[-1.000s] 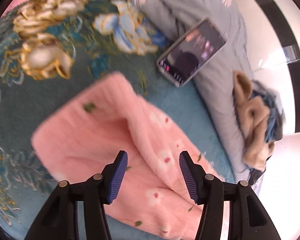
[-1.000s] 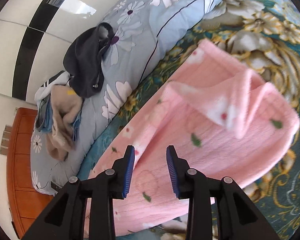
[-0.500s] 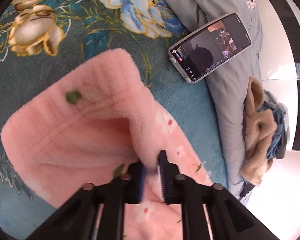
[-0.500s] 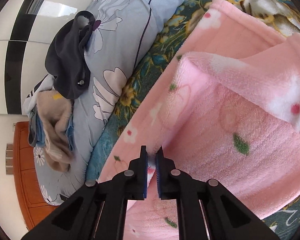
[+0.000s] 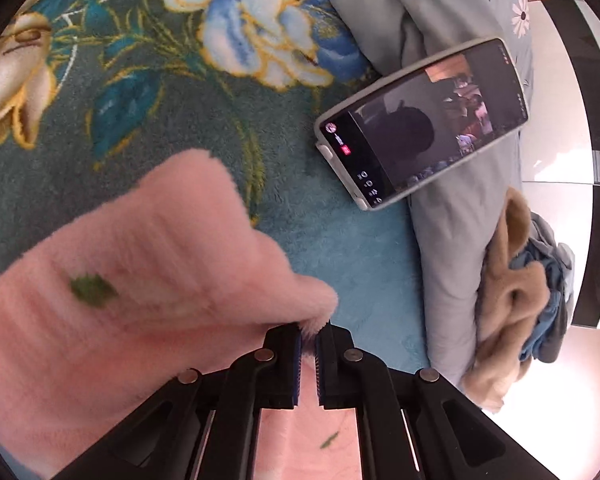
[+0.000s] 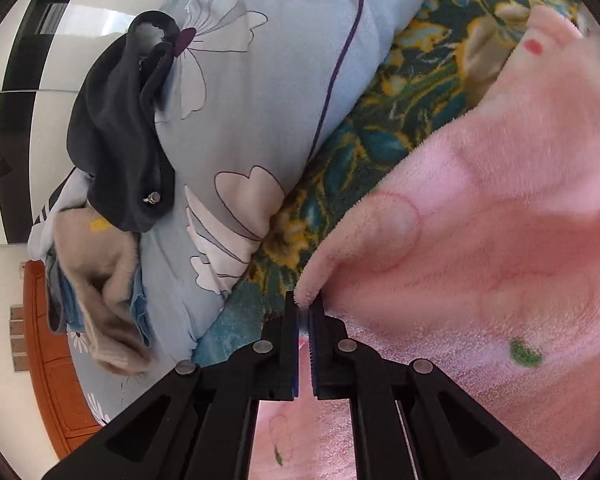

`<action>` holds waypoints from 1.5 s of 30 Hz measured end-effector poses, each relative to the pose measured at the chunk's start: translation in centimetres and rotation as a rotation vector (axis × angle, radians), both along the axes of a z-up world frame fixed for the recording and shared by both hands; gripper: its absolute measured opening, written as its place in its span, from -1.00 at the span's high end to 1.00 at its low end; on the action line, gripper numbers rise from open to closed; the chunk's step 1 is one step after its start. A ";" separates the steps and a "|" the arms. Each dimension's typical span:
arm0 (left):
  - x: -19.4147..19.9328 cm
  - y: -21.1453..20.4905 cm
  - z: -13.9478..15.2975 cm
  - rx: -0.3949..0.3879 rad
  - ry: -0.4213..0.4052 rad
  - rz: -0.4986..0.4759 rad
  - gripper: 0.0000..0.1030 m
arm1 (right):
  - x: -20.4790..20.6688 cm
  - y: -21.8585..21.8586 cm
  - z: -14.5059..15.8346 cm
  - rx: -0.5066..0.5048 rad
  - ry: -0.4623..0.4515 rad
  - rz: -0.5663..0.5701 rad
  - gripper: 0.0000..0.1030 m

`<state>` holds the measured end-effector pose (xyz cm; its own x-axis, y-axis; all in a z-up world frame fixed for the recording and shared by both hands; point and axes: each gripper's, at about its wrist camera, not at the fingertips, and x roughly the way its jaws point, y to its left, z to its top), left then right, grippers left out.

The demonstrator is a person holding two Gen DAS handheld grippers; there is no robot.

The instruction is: Fold clothes

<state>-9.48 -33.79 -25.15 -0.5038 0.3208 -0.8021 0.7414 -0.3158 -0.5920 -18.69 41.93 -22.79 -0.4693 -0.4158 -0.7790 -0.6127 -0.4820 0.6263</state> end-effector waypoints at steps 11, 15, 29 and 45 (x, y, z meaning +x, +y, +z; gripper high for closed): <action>0.2 1.4 1.1 0.041 0.058 -0.030 0.08 | -0.3 -0.6 1.1 0.062 0.042 0.088 0.70; 0.5 3.7 4.8 -0.058 0.081 -0.135 -0.14 | 2.3 0.9 4.9 0.088 0.162 0.116 0.30; -0.1 23.2 8.1 -0.437 -0.006 -0.589 -0.21 | 22.2 13.8 3.9 0.052 0.199 -0.307 0.29; 1.9 39.3 4.0 -0.556 -0.089 -0.949 -0.21 | 18.4 14.5 0.5 0.019 0.214 -0.326 0.76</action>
<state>-7.63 5.55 -21.14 -0.1773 0.1296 -0.9756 0.0895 -0.9851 -0.1471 -0.26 56.45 -22.32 -0.7269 -0.2044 -0.6556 -0.5924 -0.2961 0.7492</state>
